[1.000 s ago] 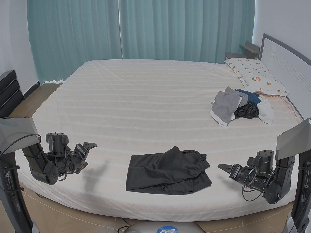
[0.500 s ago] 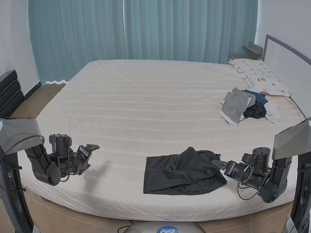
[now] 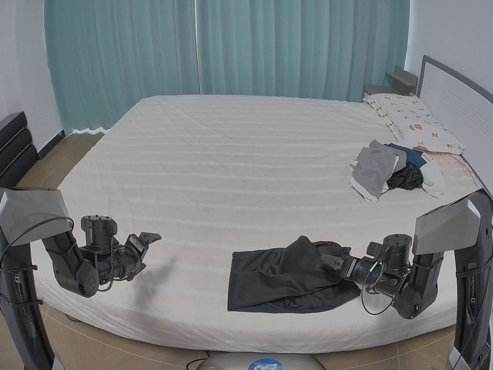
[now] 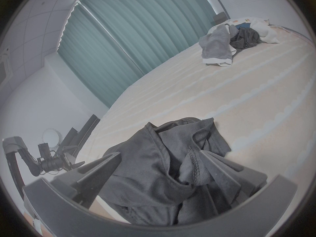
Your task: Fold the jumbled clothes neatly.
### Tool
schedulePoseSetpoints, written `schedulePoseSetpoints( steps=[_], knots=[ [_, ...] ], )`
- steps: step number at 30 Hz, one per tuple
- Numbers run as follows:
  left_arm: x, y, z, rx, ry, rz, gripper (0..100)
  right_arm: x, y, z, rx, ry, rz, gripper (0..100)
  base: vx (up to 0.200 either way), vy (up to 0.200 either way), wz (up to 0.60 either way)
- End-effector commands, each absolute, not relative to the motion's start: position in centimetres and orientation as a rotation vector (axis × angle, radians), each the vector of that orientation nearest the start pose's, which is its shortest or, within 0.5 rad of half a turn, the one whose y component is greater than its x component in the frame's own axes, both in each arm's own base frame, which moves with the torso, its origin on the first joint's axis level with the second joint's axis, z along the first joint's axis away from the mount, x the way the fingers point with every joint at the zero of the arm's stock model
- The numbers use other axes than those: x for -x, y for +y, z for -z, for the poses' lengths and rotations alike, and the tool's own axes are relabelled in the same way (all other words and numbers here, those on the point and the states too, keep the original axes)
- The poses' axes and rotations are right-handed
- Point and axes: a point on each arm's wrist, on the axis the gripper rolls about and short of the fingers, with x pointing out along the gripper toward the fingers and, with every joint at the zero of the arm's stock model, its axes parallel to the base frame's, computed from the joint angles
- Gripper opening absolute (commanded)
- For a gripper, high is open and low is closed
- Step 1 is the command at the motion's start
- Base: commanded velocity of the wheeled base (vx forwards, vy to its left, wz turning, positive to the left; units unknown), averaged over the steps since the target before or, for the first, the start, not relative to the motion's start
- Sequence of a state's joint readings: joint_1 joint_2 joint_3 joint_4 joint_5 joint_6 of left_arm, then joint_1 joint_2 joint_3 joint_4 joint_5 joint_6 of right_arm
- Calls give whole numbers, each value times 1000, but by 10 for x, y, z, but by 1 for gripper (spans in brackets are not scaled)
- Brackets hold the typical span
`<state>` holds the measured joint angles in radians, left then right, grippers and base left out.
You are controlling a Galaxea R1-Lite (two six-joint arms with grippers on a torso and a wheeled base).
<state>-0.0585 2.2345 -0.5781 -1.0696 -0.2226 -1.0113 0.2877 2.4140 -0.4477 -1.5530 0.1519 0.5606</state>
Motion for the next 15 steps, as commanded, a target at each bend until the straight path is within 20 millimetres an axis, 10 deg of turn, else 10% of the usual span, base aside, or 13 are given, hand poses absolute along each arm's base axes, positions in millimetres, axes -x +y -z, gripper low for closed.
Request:
schedulePoseSetpoints(
  steps=[1, 3, 4, 15],
  knots=[
    [-328, -25, 3, 1020, 683, -48, 100, -309, 96, 48, -505, 550, -304, 100, 0, 0, 0],
    [-328, -26, 3, 1019, 684, -47, 100, -308, 97, 49, -496, 554, -307, 100, 0, 0, 0],
    [-328, -26, 3, 1019, 684, -47, 100, -308, 97, 49, -487, 555, -309, 0, 0, 0, 0],
    [-328, -26, 3, 1017, 685, -48, 100, -290, 89, 41, -427, 583, -304, 0, 0, 0, 0]
  ],
)
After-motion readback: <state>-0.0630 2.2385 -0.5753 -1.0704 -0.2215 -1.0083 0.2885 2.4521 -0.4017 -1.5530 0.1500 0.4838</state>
